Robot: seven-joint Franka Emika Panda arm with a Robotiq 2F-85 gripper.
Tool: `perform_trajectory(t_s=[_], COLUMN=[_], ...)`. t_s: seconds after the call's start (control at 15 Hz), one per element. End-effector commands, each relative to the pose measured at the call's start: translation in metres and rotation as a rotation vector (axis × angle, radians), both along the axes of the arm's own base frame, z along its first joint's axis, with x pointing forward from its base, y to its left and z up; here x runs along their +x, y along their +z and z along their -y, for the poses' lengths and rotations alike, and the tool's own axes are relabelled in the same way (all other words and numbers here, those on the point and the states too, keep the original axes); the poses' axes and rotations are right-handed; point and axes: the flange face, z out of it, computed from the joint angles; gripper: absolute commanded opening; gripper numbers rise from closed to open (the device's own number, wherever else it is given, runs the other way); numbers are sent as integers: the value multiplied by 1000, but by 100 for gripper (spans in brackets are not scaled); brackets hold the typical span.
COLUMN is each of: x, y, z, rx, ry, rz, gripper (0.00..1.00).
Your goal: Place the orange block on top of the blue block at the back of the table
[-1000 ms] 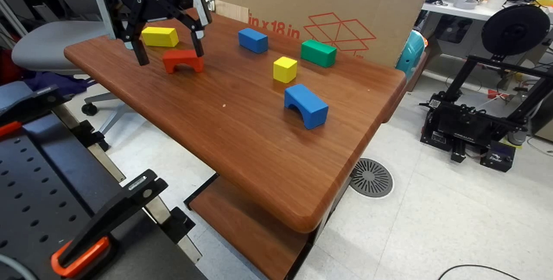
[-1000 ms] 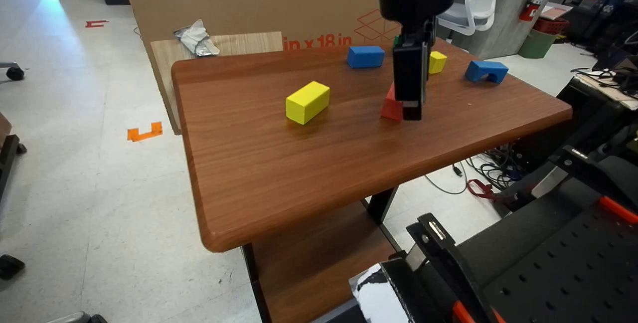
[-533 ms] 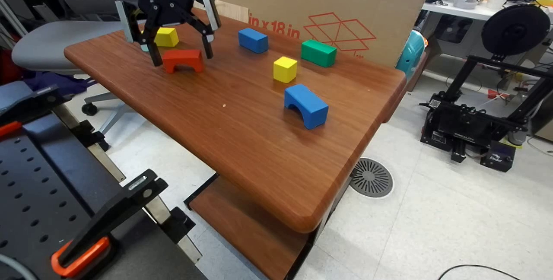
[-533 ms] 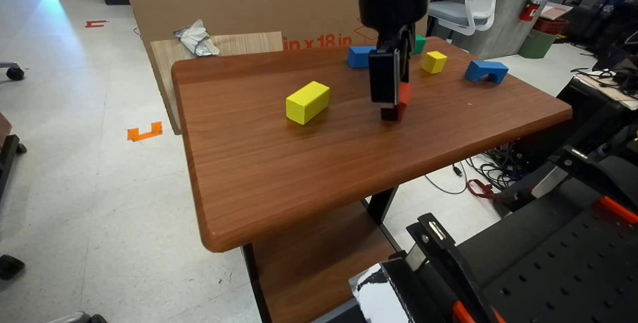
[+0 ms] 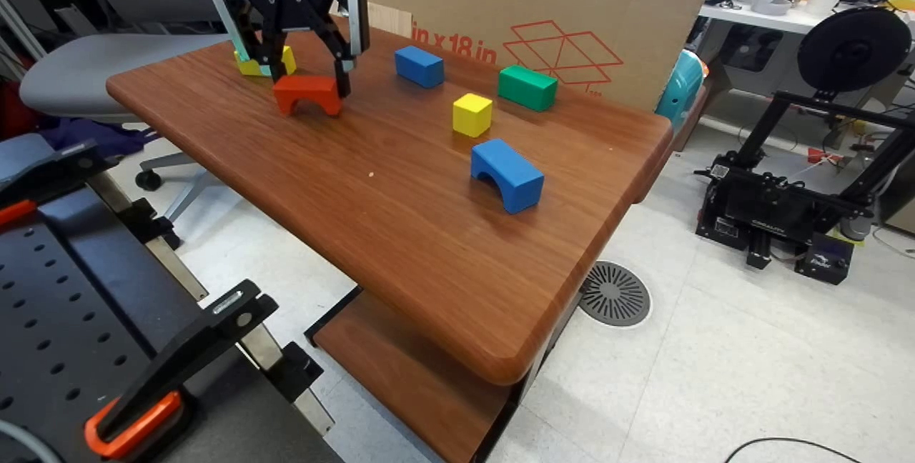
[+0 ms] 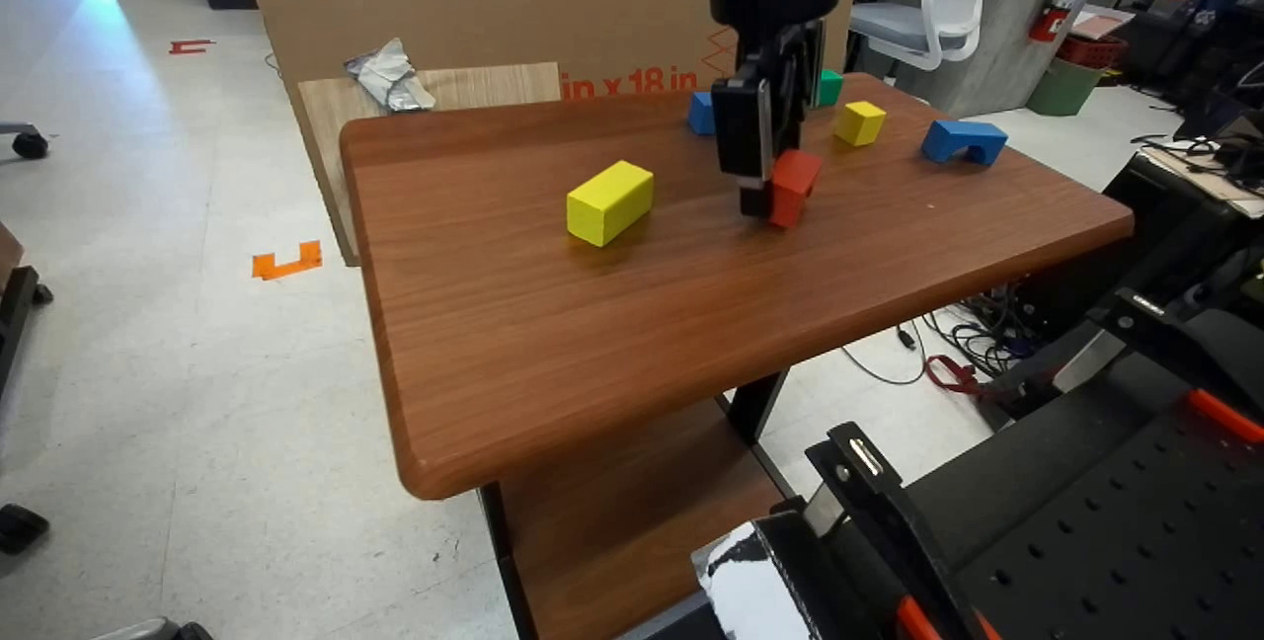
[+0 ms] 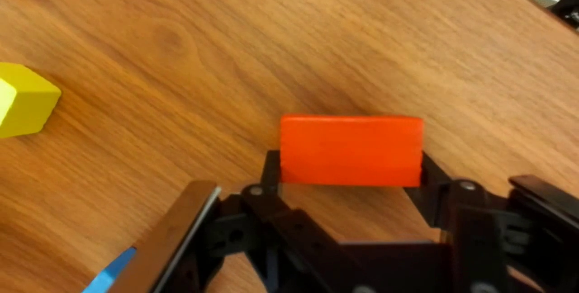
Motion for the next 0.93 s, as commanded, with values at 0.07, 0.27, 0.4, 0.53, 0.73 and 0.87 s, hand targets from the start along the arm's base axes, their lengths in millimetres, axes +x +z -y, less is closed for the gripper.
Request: perform_trajectory(t_s=[0.07, 0.27, 0.4, 0.53, 0.73, 0.87], x=[28, 58, 78, 94, 110, 119], y=[33, 57, 73, 85, 91, 88], z=[11, 16, 17, 19, 30, 38], rx=[107, 176, 180, 171, 127, 96], ry=[-159, -309, -409, -499, -622, -695], rz=[18, 86, 131, 164, 177, 166], gripper=[42, 42, 42, 42, 42, 42])
